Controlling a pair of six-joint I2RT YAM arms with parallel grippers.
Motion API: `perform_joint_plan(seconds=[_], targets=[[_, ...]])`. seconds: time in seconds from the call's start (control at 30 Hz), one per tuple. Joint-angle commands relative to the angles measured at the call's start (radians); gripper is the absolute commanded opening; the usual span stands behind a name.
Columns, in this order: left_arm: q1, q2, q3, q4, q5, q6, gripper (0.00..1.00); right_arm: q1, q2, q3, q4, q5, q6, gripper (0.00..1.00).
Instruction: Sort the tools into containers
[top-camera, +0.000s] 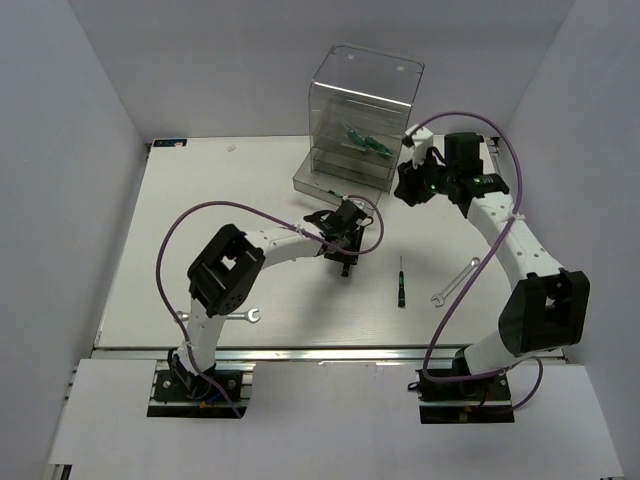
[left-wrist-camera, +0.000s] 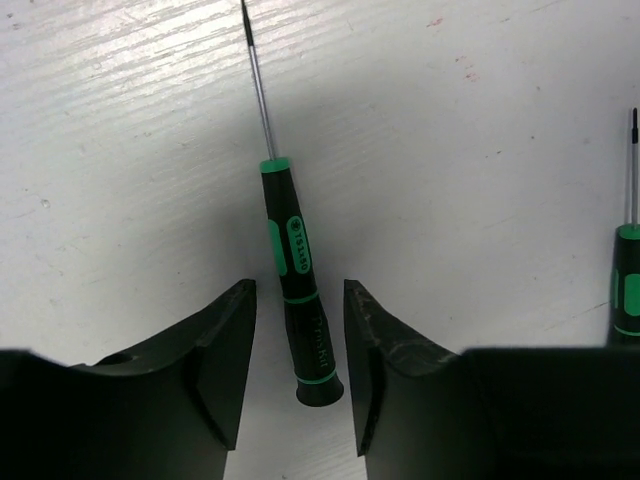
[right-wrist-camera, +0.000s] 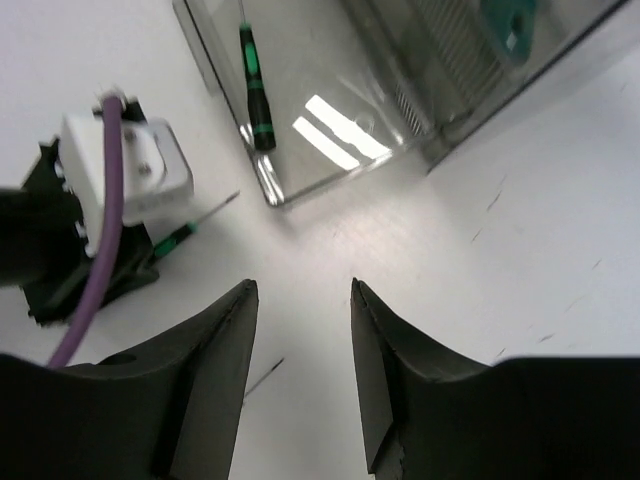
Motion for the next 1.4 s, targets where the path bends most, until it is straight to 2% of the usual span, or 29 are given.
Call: perform_joint_plan(seconds=[0.0, 0.3, 0.33, 0.5, 0.63, 0.73, 0.77, 0.87, 0.9, 1.0, 1.03, 1.13, 1.2, 1.27, 1.37], targets=[[-0.005, 0.012, 0.022, -0.068, -0.02, 0.007, 0.49, -0.029, -0.045, -0.07, 0.057, -0.029, 0.042, 0.48], [-0.046, 0.093, 0.054, -0.227, -0.215, 0.042, 0.25, -0.071, -0.119, -0.176, 0.084, -0.034, 0.069, 0.48], [-0.046, 0.101, 0.044, -0.244, -0.233, 0.039, 0.19, -0.075, -0.131, -0.194, 0.086, -0.03, 0.061, 0.48], [-0.045, 0.053, 0.008, -0.25, -0.213, 0.037, 0.02, -0.083, -0.165, -0.254, 0.069, -0.023, 0.041, 0.48], [-0.043, -0.068, -0.021, -0.204, -0.173, 0.03, 0.0, -0.088, -0.203, -0.314, 0.051, -0.033, 0.047, 0.5], [-0.023, -0.175, -0.03, -0.146, -0.053, 0.037, 0.0, -0.088, -0.237, -0.364, 0.066, -0.033, 0.059, 0.49], [-0.002, -0.198, -0.033, -0.112, 0.054, 0.039, 0.0, -0.089, -0.243, -0.381, 0.067, -0.029, 0.062, 0.49], [0.058, -0.27, -0.05, -0.06, 0.24, 0.037, 0.0, -0.088, -0.249, -0.392, 0.071, -0.026, 0.072, 0.49], [0.076, -0.299, -0.059, -0.042, 0.374, 0.043, 0.0, -0.088, -0.249, -0.394, 0.072, -0.025, 0.075, 0.5], [0.153, -0.326, -0.084, -0.003, 0.603, 0.057, 0.0, -0.089, -0.257, -0.403, 0.086, -0.011, 0.079, 0.49], [0.173, -0.33, -0.084, 0.001, 0.639, 0.048, 0.0, -0.089, -0.262, -0.406, 0.09, -0.006, 0.079, 0.49], [0.25, -0.335, -0.085, 0.07, 0.712, -0.028, 0.0, -0.089, -0.271, -0.421, 0.109, 0.001, 0.078, 0.49], [0.293, -0.332, -0.096, 0.199, 0.721, -0.099, 0.0, -0.088, -0.272, -0.429, 0.112, 0.004, 0.072, 0.49], [0.319, -0.3, -0.098, 0.347, 0.68, -0.231, 0.0, -0.089, -0.273, -0.435, 0.106, 0.007, 0.067, 0.49], [0.331, -0.21, -0.038, 0.472, 0.582, -0.401, 0.0, -0.089, -0.279, -0.449, 0.098, 0.03, 0.076, 0.49]])
